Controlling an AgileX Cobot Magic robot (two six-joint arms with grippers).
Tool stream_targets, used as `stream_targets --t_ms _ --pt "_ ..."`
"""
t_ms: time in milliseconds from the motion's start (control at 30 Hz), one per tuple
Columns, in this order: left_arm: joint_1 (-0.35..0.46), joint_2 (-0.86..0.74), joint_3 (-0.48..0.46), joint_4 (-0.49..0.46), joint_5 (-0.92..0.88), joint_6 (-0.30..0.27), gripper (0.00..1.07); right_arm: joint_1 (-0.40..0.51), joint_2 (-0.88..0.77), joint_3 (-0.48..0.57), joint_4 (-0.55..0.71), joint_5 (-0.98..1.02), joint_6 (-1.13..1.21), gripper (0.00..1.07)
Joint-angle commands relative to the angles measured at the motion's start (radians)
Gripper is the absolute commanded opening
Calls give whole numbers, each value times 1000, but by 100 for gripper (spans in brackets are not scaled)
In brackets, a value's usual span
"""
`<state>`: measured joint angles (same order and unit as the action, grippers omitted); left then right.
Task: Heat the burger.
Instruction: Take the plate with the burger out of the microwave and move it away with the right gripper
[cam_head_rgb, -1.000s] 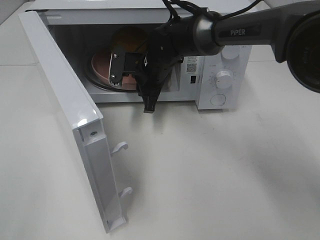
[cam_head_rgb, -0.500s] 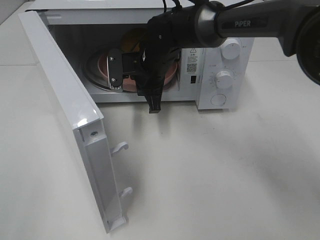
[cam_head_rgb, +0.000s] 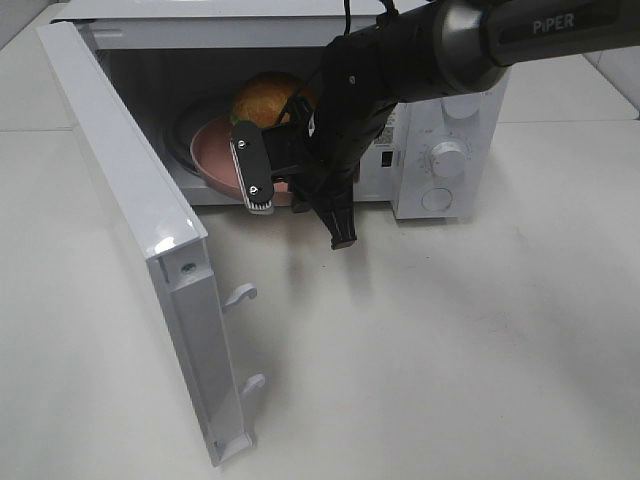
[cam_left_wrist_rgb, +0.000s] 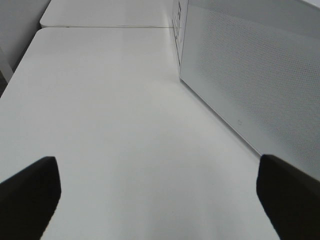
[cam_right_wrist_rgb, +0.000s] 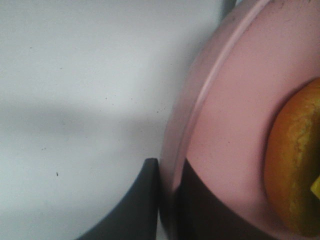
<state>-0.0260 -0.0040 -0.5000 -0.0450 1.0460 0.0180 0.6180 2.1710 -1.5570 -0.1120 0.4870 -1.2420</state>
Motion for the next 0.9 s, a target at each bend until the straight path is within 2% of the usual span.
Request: stream_targets --t_ms 33,200,667,833,900 --pt "3 -23 4 -4 -9 0 103 0 -43 39 6 -5 -20 0" --pt "3 -23 4 -4 -9 0 103 0 -117 136 6 -60 -68 0" --pt "3 -23 4 -4 -9 0 103 0 -232 250 10 -99 -139 0" --pt "3 -23 4 -4 -9 0 103 2 -289 306 10 -112 -153 0" --pt "3 -23 4 -4 -9 0 103 4 -337 360 10 -143 -154 0"
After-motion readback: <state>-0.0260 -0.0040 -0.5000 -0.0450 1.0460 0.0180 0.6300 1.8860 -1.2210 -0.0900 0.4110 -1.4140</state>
